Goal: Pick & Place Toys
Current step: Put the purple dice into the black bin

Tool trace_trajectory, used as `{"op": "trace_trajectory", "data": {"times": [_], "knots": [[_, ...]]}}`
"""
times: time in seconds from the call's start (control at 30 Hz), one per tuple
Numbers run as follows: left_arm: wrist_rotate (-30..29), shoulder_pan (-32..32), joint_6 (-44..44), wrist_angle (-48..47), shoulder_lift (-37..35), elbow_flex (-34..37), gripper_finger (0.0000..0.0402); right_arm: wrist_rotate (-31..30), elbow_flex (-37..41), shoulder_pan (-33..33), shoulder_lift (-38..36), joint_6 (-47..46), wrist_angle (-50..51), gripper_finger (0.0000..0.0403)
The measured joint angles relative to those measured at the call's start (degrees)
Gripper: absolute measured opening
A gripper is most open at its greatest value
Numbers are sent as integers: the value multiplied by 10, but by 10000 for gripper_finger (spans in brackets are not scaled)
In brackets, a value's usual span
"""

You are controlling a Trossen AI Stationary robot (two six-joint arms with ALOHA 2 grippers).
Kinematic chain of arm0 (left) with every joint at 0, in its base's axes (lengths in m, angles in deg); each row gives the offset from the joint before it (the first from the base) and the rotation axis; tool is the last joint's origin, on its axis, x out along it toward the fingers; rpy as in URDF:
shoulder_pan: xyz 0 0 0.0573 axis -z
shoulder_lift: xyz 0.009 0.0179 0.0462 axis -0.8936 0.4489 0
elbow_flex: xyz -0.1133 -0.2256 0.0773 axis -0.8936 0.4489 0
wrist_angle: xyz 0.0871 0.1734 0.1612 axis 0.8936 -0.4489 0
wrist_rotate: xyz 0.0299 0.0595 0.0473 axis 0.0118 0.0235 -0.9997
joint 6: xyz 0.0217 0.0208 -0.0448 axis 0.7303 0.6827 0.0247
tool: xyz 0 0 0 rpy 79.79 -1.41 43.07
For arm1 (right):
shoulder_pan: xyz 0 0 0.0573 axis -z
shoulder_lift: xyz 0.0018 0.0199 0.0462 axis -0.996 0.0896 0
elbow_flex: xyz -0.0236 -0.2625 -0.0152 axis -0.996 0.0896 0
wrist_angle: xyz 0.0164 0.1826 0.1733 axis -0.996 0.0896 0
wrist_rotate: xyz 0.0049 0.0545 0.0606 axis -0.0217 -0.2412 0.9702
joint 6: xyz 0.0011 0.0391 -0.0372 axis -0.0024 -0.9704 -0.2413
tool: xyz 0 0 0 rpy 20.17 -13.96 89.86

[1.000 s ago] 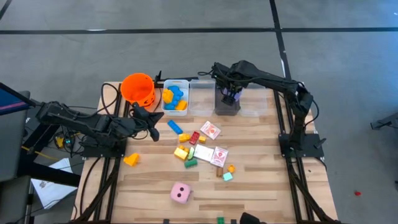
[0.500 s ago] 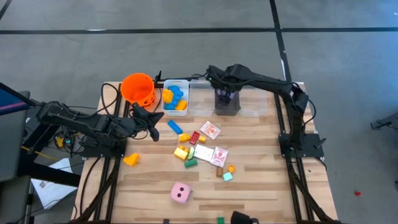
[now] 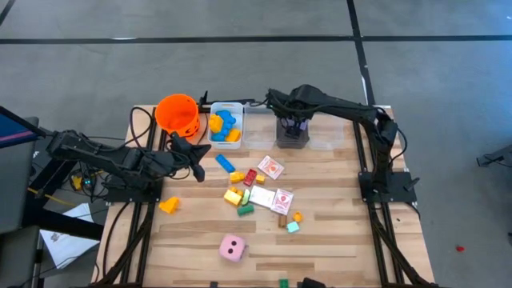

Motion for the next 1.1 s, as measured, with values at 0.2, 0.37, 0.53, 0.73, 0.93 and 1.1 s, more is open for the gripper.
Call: {"op": "trace_trajectory", "data": {"times": [0.2, 0.37, 0.53, 0.73, 0.93, 1.1], "knots": [[6, 0, 0, 0, 0, 0, 0, 20, 1, -6, 3, 11, -56, 400], [20, 0, 0, 0, 0, 0, 0, 7, 1, -8, 0, 51, -72, 400], [20, 0, 0, 0, 0, 0, 0, -1, 0, -17, 0, -13, -68, 400], [20, 0, 0, 0, 0, 0, 0, 245, -12, 14, -3, -16, -111, 400], [21, 0, -4, 0, 0, 0, 0, 277, -12, 60, -9, -53, -95, 400], [40, 0, -26, -1, 0, 0, 0, 237, -12, 76, -11, -86, -65, 400]]}}
